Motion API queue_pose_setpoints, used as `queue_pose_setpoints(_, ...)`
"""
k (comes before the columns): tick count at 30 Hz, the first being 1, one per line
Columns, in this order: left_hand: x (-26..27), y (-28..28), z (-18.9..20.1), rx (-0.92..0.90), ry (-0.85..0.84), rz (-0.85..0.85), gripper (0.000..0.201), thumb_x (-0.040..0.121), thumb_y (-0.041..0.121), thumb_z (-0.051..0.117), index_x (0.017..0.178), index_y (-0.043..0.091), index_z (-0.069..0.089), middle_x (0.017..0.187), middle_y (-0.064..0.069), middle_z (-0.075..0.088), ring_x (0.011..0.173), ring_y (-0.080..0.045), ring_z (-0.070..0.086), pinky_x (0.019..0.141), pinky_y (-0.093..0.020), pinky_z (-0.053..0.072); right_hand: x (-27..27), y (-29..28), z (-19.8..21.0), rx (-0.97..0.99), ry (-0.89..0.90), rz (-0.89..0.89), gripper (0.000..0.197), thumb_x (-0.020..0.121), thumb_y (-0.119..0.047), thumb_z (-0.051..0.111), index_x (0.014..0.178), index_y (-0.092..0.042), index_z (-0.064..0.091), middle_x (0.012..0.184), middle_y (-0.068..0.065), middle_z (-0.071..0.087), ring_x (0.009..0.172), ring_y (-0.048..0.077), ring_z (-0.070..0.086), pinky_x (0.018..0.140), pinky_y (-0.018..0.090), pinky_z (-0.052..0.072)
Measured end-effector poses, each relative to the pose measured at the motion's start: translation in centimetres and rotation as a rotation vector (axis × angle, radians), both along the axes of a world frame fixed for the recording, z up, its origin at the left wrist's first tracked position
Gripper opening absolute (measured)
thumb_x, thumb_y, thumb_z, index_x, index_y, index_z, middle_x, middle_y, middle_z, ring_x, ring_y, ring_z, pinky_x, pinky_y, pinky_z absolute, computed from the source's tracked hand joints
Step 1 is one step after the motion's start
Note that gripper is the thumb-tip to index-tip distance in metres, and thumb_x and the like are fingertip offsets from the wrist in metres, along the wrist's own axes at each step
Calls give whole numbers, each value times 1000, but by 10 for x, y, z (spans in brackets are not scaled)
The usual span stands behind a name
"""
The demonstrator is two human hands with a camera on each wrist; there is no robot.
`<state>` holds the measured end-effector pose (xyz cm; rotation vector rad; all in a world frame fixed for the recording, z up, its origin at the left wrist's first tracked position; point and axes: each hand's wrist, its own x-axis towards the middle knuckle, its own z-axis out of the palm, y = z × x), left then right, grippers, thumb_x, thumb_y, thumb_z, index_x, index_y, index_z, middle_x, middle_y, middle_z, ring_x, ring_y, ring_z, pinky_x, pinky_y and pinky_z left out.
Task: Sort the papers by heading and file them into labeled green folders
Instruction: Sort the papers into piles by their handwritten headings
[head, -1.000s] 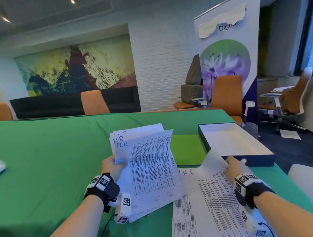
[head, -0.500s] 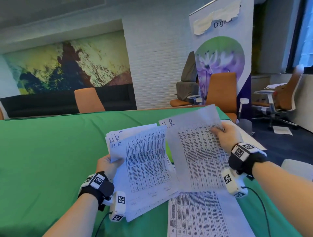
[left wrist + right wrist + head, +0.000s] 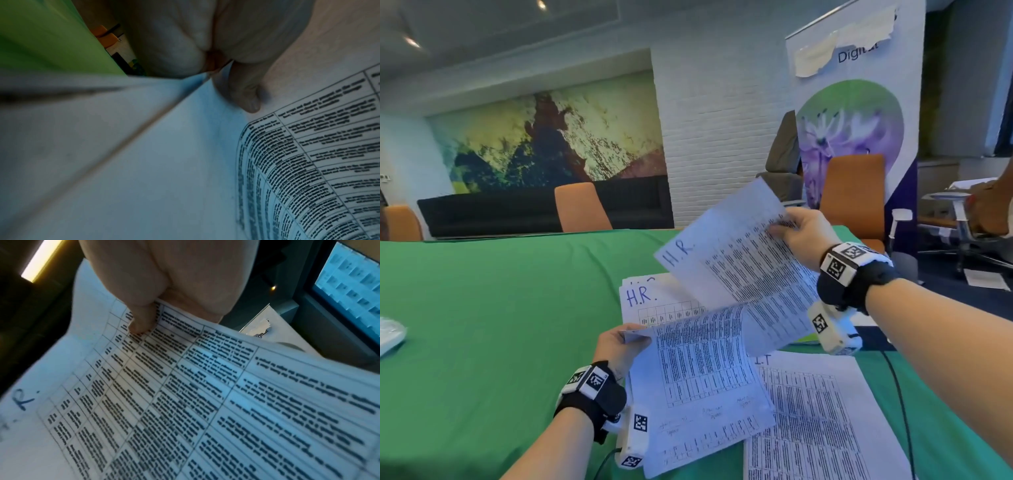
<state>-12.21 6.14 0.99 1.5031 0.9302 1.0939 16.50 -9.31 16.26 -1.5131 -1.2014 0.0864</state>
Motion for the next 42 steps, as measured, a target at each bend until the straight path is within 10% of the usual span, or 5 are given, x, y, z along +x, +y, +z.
queue_pose_setpoints(17, 15, -16, 13, -17, -66, -36, 25, 77, -12, 65, 98, 2, 68, 67, 13, 71, 78, -9, 65, 76, -25, 45, -33, 18, -93, -379, 279, 15, 22, 97, -7, 43, 95, -5, 66, 86, 17, 64, 67, 23, 55, 65, 34, 46)
queue_pose_setpoints(22, 15, -20, 15, -8, -50, -7, 21, 77, -10, 66, 93, 4, 69, 75, 7, 70, 79, -18, 63, 74, -26, 47, -47, 14, -96, -436, 601, 260, 36, 90, 14, 36, 105, -3, 65, 101, 19, 68, 93, 35, 64, 93, 53, 49)
queue_pose_setpoints(29, 5, -18, 14, 49, 71, 82, 28, 79, -9, 65, 106, -1, 66, 99, -10, 66, 89, -22, 61, 84, -33, 47, -3, -23, -115, -980, -160, -33, 52, 92, -6, 44, 144, -7, 36, 146, 13, 41, 126, 24, 46, 106, 33, 37)
queue_pose_setpoints(35, -2, -19, 8, 57, 134, 143, 26, 81, -5, 65, 106, 1, 67, 98, -10, 65, 88, -24, 61, 83, -35, 46, 19, -75, -179, -1303, -262, -252, 111, 66, -62, 72, 148, -13, 15, 148, 8, 37, 128, 27, 46, 102, 41, 42)
queue_pose_setpoints(42, 0, -25, 10, 32, 143, 112, 25, 81, -3, 66, 105, 4, 67, 97, -7, 66, 90, -25, 62, 86, -36, 47, 24, -76, -184, -1143, -104, -534, 78, 83, -24, 66, 143, -3, 20, 139, 19, 38, 125, 34, 47, 100, 41, 44)
